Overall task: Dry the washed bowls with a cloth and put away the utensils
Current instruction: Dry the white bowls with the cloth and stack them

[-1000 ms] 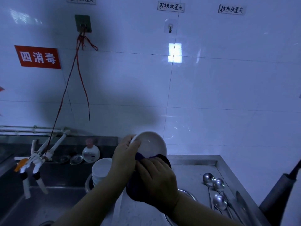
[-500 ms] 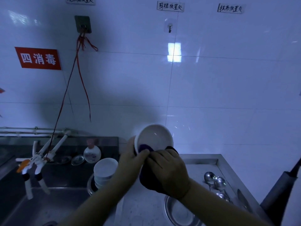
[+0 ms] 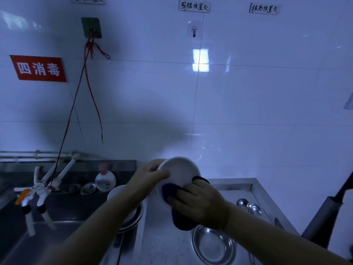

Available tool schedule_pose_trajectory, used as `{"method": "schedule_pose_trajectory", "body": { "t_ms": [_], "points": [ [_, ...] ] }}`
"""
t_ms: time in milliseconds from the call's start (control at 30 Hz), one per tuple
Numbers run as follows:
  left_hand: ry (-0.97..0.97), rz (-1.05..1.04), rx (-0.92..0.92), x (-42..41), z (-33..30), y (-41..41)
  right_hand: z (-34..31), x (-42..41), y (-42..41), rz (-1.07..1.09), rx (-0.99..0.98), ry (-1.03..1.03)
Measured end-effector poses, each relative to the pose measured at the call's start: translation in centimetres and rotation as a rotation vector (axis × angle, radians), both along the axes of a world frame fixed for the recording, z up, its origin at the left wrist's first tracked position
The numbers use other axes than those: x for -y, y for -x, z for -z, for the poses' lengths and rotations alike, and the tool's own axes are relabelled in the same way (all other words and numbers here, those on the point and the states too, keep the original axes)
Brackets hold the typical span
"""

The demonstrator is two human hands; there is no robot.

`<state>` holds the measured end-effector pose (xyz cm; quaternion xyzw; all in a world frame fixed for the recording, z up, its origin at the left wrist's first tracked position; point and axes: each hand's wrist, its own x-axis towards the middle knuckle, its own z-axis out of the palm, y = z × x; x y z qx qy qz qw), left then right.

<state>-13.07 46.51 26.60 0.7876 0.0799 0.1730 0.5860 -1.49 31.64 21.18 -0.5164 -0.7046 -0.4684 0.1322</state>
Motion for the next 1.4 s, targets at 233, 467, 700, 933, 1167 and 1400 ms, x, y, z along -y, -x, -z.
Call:
{"method": "schedule_pose_trajectory", "body": {
  "t_ms": [233,467,700,933,1167,1400],
  "points": [
    [0.091,-0.309,0.315,3.3,3.1,-1.0,1.3,-1.9,2.9,0.111,-0.337,-0.212],
    [-0.174,0.054,0.125,0.3,0.9,-0.1,-0.3,0.9,-1.3,-0.137,0.089,0.015],
    [0.052,-0.156,0.136,2.3,1.2,-0.4,-0.5,0.4,0.4,0.048,-0.083,-0.133],
    [0.076,-0.264,0.309,4.0,3.2,-0.7,1.0,-0.3,2.4,0.087,-0.281,-0.195],
    [-0.229,0.129,-0.061,0.6,-0.2,0.0,-0.6,2.3,-0.8,-0.107,0.082,0.120],
    [0.191,-0.233,0.150,4.8,3.5,-0.6,-0.3,0.5,2.2,0.177,-0.347,-0.142]
  ]
}}
